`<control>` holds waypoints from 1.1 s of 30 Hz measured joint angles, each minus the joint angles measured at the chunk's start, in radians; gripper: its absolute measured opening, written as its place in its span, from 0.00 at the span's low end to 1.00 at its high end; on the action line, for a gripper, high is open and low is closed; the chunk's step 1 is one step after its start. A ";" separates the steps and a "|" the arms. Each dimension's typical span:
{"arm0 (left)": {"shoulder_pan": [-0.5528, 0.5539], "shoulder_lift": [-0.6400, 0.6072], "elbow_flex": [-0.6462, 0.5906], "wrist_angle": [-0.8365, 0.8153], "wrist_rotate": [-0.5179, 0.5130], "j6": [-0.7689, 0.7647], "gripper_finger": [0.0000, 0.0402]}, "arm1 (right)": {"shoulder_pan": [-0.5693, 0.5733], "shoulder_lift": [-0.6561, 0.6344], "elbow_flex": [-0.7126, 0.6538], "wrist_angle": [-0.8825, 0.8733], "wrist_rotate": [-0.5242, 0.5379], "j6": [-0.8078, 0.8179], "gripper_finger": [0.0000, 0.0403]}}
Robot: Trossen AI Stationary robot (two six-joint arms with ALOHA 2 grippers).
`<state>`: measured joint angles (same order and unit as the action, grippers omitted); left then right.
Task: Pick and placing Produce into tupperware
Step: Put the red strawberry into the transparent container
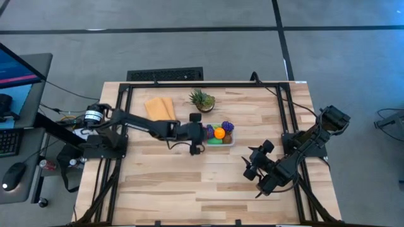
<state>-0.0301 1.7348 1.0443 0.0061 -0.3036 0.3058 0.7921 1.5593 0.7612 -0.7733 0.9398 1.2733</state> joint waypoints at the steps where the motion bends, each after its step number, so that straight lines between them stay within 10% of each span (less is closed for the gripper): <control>1: 0.013 0.000 0.000 0.000 0.013 0.000 0.36 | 0.000 0.000 0.000 0.000 0.000 0.000 0.62; 33: 0.086 0.001 0.000 0.046 0.212 -0.011 0.39 | 0.000 0.000 0.000 0.003 0.003 0.000 0.62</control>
<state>0.0563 1.7359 1.0443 0.0517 -0.0921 0.2947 0.7921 1.5593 0.7612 -0.7700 0.9424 1.2736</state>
